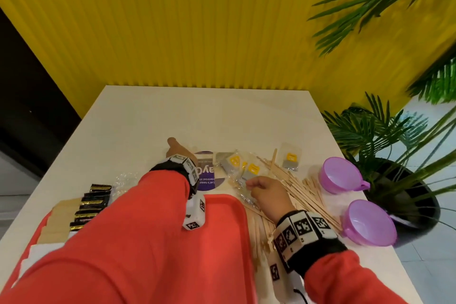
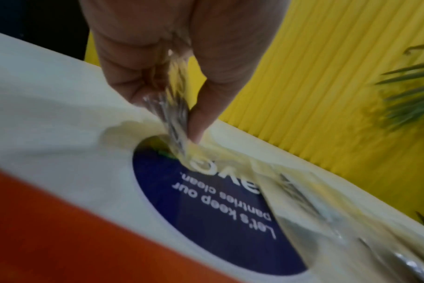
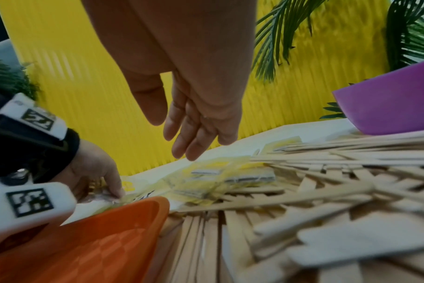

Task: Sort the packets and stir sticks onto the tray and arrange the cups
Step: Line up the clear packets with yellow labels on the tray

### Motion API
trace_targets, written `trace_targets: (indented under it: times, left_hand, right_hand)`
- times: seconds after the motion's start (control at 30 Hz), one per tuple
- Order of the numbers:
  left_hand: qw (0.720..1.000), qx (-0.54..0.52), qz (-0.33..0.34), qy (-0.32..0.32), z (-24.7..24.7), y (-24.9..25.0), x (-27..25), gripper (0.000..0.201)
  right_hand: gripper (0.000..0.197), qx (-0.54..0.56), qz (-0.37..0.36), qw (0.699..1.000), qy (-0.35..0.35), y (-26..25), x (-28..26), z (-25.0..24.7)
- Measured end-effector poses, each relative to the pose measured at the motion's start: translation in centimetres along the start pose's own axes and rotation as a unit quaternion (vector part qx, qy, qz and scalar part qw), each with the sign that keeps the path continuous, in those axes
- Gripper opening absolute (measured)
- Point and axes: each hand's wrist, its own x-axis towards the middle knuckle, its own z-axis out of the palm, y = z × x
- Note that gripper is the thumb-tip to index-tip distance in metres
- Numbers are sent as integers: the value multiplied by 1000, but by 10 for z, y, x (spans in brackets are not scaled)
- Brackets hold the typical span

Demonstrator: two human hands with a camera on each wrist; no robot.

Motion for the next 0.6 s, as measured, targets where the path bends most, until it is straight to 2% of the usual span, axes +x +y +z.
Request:
trace_targets:
  times: [0.13,0.2,0.27,0.37,0.43,0.53,0.6]
  left_hand:
    - [985,-167,-4,-33,-13,2,-7,69]
    - [948,-300,-18,-103,-21,4,-18,62]
    - [912,-371,-11,-176,-26,5,-36,58]
    - [891,-376,46,-251,-29,10,-67,62]
    - [876,-374,78,-295,-24,10,-83,70]
    - [866,-352,116,-336,-16,9,-98,79]
    - [863,-355,111,-342,-17,9,-104,71]
  right_hand:
    - [17,64,6,998,12,-4,4,4]
    - [18,99,11,995,21,-7,6,7]
    - [22,143,17,989,22,-12,6,8]
    - [15,223,46,973,-33,-26,0,11]
    - [20,269,60,959,-62,-32,-5,13]
    - [17,254,31,966,-31,-34,-12,10]
    - [13,269,30,963,-23,-31,-18,4]
